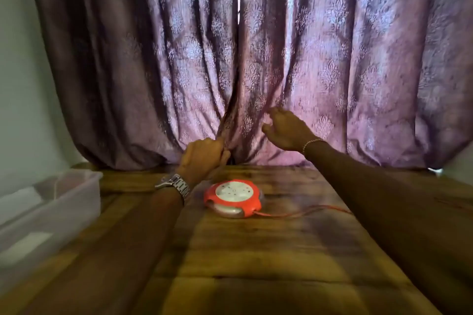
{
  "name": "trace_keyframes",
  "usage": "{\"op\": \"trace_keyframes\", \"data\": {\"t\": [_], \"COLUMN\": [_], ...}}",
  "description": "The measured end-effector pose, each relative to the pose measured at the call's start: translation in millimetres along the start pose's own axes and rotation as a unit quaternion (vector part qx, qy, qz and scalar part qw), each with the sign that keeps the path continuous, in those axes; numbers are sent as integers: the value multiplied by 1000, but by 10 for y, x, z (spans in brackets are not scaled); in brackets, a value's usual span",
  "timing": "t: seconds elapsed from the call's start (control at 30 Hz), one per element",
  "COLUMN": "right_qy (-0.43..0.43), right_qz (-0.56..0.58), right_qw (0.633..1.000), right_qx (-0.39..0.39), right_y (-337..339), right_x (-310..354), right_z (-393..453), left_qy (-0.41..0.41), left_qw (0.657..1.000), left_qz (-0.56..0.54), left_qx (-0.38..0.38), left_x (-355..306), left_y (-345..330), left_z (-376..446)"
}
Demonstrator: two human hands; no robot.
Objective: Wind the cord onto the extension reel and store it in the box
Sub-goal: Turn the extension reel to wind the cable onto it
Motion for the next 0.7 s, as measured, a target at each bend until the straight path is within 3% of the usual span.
{"op": "trace_keyframes", "data": {"t": [0.17, 0.3, 0.47, 0.6, 0.7], "right_qy": [-30, -57, -106, -220, -261], "right_qz": [49, 66, 133, 370, 445], "right_qw": [986, 968, 939, 858, 815], "right_qx": [158, 236, 299, 280, 266], "right_y": [-526, -840, -1197, -1404, -1475], "right_x": [54, 77, 44, 0, -67], "right_z": [-208, -425, -652, -788, -845], "left_qy": [55, 128, 202, 219, 258], "left_qw": [995, 986, 965, 958, 945], "left_qz": [13, 58, 38, -40, -88], "left_qx": [87, 93, 164, 180, 178], "left_x": [38, 161, 260, 195, 206], "left_y": [-279, -426, -663, -795, -880], "left_z": [-266, -500, -695, -734, -720]}}
Point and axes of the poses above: each hand's wrist, its own z-axis towards the middle knuckle, its own y-axis out of the back of the hand, x = y × z, the point moved 6 cm from there along z, towards the middle knuckle, and after that the axes turned 4 degrees about x, right-handed, at the moved point
